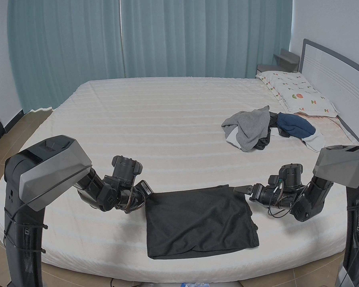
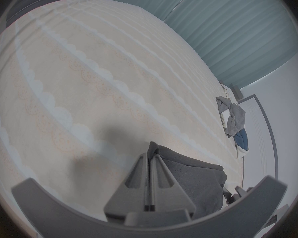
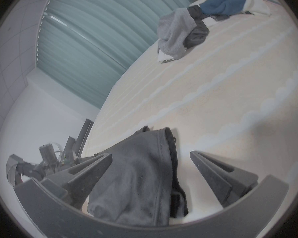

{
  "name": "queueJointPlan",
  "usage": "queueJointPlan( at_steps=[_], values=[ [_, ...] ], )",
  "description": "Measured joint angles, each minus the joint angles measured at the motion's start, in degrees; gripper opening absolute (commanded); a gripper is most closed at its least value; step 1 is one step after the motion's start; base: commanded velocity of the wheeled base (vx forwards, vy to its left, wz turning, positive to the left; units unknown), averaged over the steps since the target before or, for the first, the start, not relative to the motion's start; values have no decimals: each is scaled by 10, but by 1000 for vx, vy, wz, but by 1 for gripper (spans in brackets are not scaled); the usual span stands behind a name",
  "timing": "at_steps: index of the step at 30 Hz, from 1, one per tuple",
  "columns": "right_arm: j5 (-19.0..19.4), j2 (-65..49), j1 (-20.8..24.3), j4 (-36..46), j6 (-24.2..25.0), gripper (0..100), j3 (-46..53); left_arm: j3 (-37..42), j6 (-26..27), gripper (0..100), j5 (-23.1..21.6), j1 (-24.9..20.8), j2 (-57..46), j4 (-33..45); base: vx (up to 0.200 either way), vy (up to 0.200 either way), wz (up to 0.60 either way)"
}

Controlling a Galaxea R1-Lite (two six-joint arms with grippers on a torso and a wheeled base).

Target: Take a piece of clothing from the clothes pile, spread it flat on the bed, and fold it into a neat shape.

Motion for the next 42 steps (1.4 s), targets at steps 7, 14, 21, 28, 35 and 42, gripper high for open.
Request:
queueJointPlan(
  at_steps=[7,14,21,28,35,42],
  values=[
    [-6,25,0,3,25,0,-38,0,0,0,0,0,0,0,0,0,0],
    [-11,29,-8,-4,45,0,-52,-1,-1,0,2,3,0,-14,0,0,0],
    [-33,29,-14,-12,51,0,-64,0,-1,0,22,5,3,-24,0,0,0],
    [-34,33,-11,-43,51,0,-66,-4,-2,0,29,11,5,-24,0,0,0],
    [-35,37,-4,-63,50,100,-64,-1,-1,0,29,10,5,-24,0,0,0],
    [-35,43,4,-63,50,100,-59,0,-2,100,23,7,4,-23,0,0,0]
  ],
)
